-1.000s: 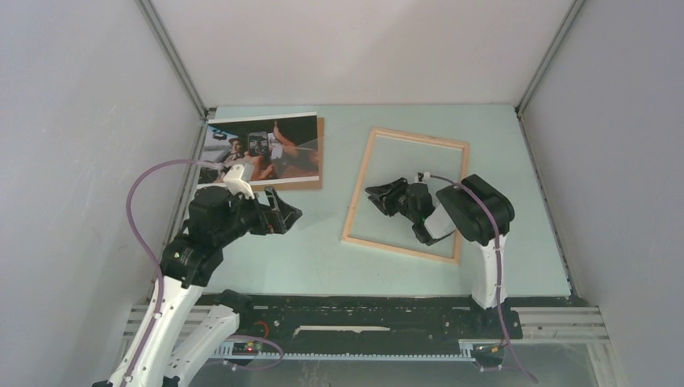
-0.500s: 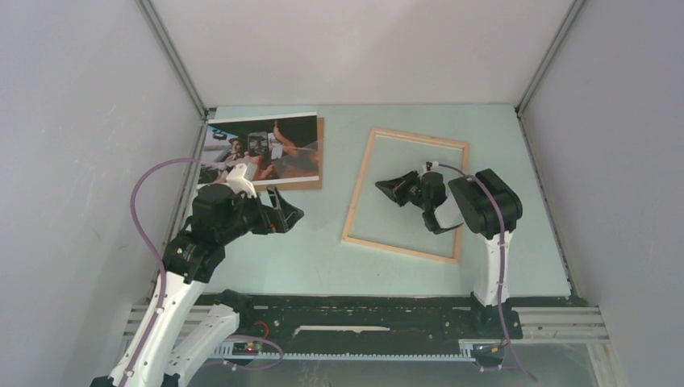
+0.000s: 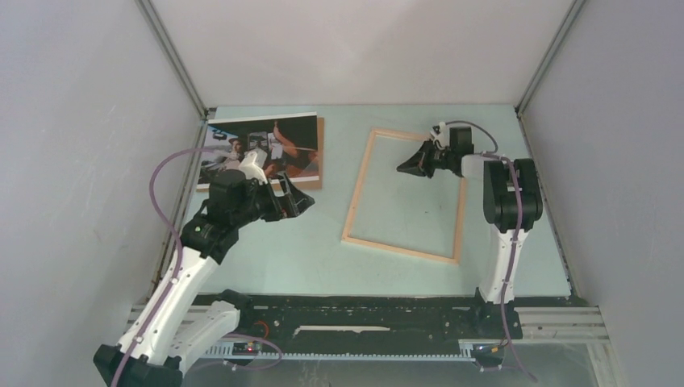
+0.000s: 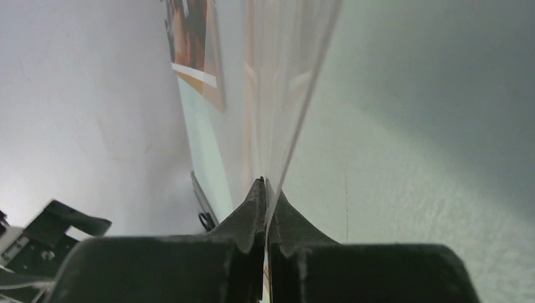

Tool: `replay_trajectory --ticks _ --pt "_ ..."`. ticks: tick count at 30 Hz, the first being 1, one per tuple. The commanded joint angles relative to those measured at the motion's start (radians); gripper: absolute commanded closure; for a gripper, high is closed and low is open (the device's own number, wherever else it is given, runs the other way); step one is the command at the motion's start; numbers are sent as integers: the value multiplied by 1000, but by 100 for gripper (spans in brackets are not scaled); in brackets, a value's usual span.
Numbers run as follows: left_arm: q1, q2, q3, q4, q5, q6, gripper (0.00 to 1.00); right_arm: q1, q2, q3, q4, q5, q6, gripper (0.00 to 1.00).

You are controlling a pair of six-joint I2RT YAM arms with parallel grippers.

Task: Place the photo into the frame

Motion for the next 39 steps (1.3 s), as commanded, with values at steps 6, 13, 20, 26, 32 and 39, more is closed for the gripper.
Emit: replay_trajectory --ticks 6,13,20,26,32,39 --pt "-70 259 12 122 -48 -37 0 -114 303 576 -979 -173 -648 100" --pt "-65 467 68 226 -274 -65 0 -136 400 777 -1118 -231 -738 95" --pt "0 710 127 371 -268 -100 0 -132 340 662 -882 -143 -531 70" --pt "4 846 148 461 -179 -122 0 -109 229 421 -608 -65 -330 56" --pt "-1 880 103 525 -135 -168 2 -128 126 184 -315 -33 -126 48" --pt "-38 874 43 610 -78 -223 4 -113 34 2 -64 -29 43 47"
